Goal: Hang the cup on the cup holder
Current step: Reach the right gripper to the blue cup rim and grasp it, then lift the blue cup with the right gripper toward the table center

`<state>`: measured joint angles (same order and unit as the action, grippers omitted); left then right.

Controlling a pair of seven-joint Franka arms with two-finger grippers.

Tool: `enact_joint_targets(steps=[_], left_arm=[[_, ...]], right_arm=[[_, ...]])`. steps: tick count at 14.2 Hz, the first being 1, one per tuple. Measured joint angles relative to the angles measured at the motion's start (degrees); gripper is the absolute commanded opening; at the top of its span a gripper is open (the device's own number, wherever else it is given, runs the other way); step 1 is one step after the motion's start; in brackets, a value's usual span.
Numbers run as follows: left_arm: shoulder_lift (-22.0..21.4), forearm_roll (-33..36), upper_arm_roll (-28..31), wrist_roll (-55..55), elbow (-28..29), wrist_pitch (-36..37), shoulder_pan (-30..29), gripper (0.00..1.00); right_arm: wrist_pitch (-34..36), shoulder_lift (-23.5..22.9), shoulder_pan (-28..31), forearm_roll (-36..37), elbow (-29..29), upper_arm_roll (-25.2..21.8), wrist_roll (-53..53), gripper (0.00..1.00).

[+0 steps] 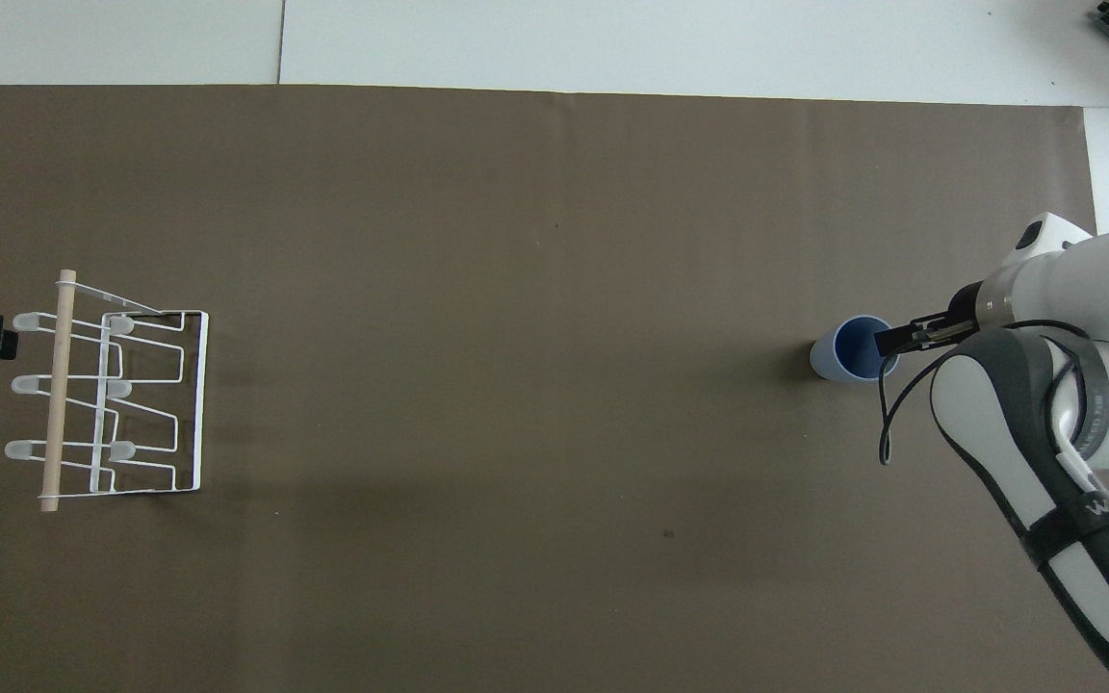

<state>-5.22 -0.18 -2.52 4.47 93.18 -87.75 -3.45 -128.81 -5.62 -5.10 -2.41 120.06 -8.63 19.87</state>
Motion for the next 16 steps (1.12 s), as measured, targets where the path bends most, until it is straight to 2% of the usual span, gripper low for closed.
enact_joint_targets(steps=[2, 3, 10, 16], left_arm=[[0.00, 0.00, 0.00, 0.00, 0.00, 0.00, 0.00, 1.00], [0.00, 0.00, 0.00, 0.00, 0.00, 0.00, 0.00, 1.00], [0.00, 0.00, 0.00, 0.00, 0.00, 0.00, 0.00, 1.00], [0.00, 0.00, 0.00, 0.00, 0.00, 0.00, 0.00, 1.00]], right_arm=[[-0.52, 0.25, 0.03, 0.00, 0.84, -0.01, 0.96, 0.12], [-0.55, 0.31, 0.03, 0.00, 1.08, -0.01, 0.97, 0.00], [0.07, 1.23, -0.19, -2.20, 1.19, 0.07, -0.36, 0.00], [8.64, 1.95, -0.59, -11.68, -7.60, 0.08, -0.62, 0.00]])
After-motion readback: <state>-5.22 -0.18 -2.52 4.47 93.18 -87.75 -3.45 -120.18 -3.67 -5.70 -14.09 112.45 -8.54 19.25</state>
